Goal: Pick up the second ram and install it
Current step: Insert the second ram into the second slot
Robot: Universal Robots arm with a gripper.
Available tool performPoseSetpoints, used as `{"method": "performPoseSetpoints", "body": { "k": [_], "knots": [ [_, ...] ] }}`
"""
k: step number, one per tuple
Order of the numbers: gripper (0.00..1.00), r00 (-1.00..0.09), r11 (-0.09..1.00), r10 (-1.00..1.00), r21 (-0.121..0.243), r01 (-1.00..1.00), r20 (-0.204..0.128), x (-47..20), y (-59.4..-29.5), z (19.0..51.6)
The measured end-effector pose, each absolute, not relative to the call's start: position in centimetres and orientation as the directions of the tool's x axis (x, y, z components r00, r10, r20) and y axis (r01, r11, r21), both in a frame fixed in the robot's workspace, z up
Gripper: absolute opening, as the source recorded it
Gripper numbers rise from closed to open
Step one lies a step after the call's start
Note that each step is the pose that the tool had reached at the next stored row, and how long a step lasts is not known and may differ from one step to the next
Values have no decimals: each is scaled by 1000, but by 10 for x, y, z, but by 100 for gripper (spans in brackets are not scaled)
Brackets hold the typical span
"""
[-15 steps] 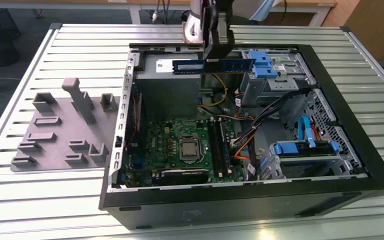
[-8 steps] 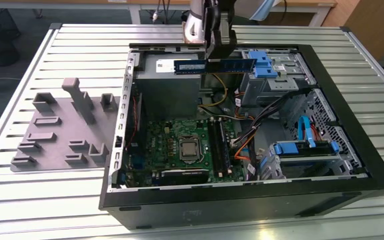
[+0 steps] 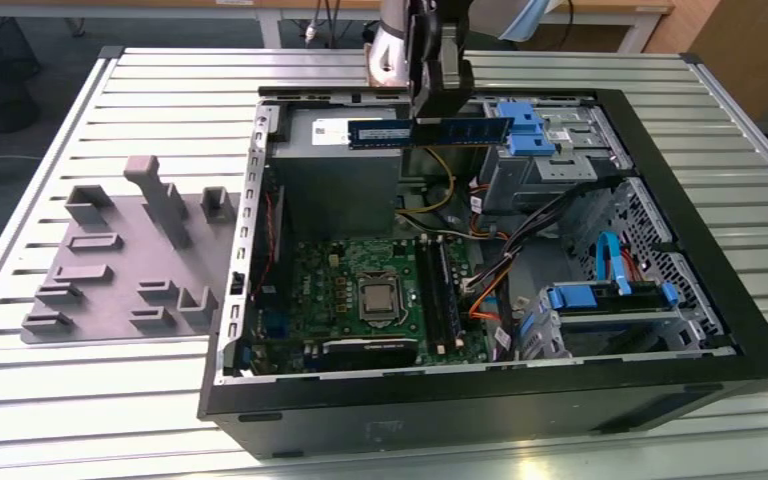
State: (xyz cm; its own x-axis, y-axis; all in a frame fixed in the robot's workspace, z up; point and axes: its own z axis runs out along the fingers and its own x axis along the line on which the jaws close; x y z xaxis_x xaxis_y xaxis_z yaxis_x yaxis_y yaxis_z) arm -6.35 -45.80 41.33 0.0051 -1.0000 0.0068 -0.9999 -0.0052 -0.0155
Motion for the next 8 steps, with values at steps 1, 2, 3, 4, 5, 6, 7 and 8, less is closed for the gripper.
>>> {"method": "performPoseSetpoints", "body": {
  "k": [1, 2, 3, 4, 5, 6, 7, 8],
  "knots": [
    [14, 7, -7, -1000, -16, -1000, 7, -64, -458, 413],
    [14, 11, -11, -1000, -15, -1000, 7, -63, -458, 413],
    [14, 18, -18, -1000, -15, -1000, 7, -63, -458, 413],
    [14, 26, -26, -1000, -16, -1000, 7, -63, -458, 413],
    [14, 35, -35, -999, -16, -999, 7, -64, -458, 413],
    [14, 45, -45, -999, -16, -999, 7, -63, -458, 413],
    [14, 56, -56, -998, -16, -998, 7, -63, -458, 413],
    [14, 65, -65, -998, -16, -998, 7, -64, -458, 413]
  ]
}}
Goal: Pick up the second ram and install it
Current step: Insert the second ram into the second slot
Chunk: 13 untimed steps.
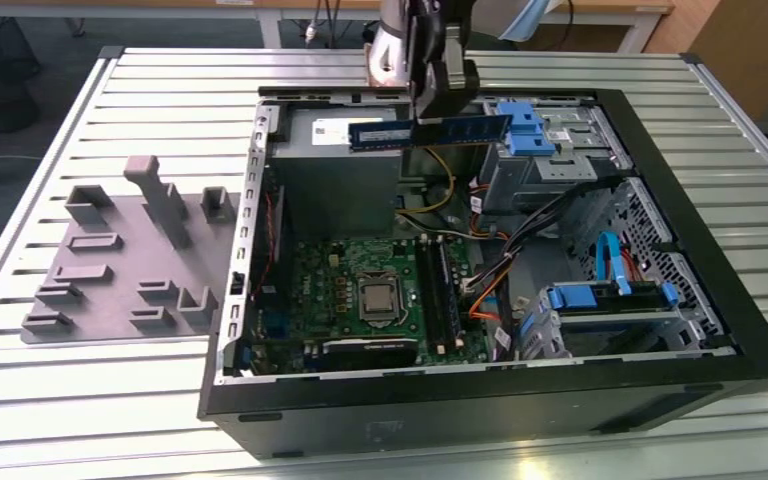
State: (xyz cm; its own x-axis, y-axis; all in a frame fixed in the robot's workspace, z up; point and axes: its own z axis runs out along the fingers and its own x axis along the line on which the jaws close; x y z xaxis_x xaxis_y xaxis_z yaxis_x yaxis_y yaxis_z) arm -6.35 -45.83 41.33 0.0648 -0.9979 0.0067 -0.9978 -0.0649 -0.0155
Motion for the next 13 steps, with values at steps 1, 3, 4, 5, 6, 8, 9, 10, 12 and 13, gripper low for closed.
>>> {"method": "performPoseSetpoints", "body": {
  "k": [1, 3, 4, 5, 6, 8, 9, 10, 12, 13],
  "knots": [
    [14, 74, -74, -997, -15, -997, 7, -64, -458, 413],
    [14, 91, -91, -996, -16, -996, 7, -64, -459, 413],
    [14, 100, -100, -995, -16, -995, 7, -64, -459, 413],
    [14, 109, -109, -994, -15, -994, 7, -64, -459, 413],
    [14, 119, -119, -993, -15, -993, 7, -64, -459, 413],
    [14, 136, -136, -991, -16, -991, 7, -64, -459, 413],
    [14, 142, -142, -990, -16, -990, 7, -64, -459, 413],
    [14, 147, -147, -989, -16, -989, 7, -64, -459, 413],
    [14, 148, -148, -989, -16, -989, 7, -64, -459, 413],
    [14, 148, -148, -989, -16, -989, 7, -64, -459, 413]
  ]
}}
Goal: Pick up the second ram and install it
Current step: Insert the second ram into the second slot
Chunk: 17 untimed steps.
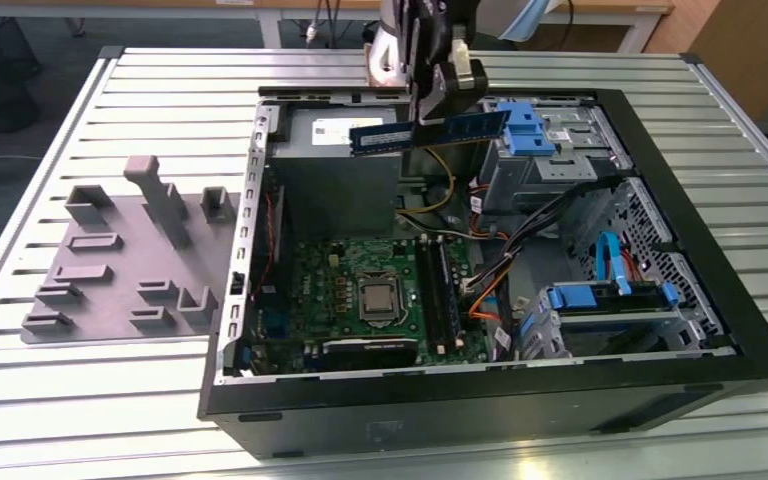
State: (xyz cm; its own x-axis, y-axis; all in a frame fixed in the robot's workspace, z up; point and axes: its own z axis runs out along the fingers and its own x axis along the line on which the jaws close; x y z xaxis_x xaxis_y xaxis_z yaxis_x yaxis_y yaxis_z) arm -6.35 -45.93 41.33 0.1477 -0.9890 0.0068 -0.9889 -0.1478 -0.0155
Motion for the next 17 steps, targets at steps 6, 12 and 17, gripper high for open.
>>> {"method": "performPoseSetpoints", "body": {
  "k": [6, 12, 17],
  "knots": [
    [14, 123, -123, -992, -15, -992, 7, -64, -459, 413],
    [14, 16, -16, -1000, -16, -1000, 7, -63, -459, 412],
    [14, -76, 76, -997, -15, -997, 7, -63, -459, 412]
  ]
}}
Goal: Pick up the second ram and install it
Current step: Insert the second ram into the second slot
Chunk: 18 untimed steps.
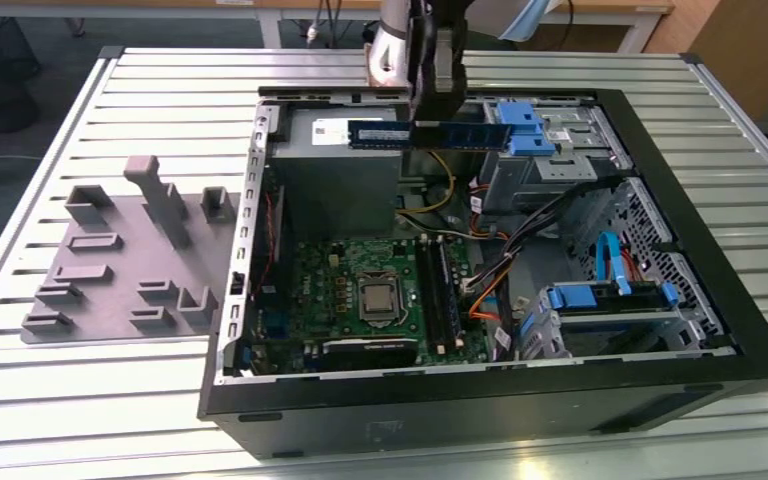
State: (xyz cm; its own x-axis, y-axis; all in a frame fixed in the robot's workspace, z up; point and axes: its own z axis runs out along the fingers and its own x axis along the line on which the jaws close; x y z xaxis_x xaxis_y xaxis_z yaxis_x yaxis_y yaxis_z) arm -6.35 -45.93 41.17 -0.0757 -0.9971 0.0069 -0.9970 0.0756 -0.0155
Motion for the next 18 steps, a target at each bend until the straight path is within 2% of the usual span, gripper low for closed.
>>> {"method": "performPoseSetpoints", "body": {
  "k": [13, 18],
  "knots": [
    [14, -282, 282, -959, -16, -959, 7, -64, -459, 410],
    [14, -301, 301, -954, -16, -953, 7, -63, -459, 410]
  ]
}}
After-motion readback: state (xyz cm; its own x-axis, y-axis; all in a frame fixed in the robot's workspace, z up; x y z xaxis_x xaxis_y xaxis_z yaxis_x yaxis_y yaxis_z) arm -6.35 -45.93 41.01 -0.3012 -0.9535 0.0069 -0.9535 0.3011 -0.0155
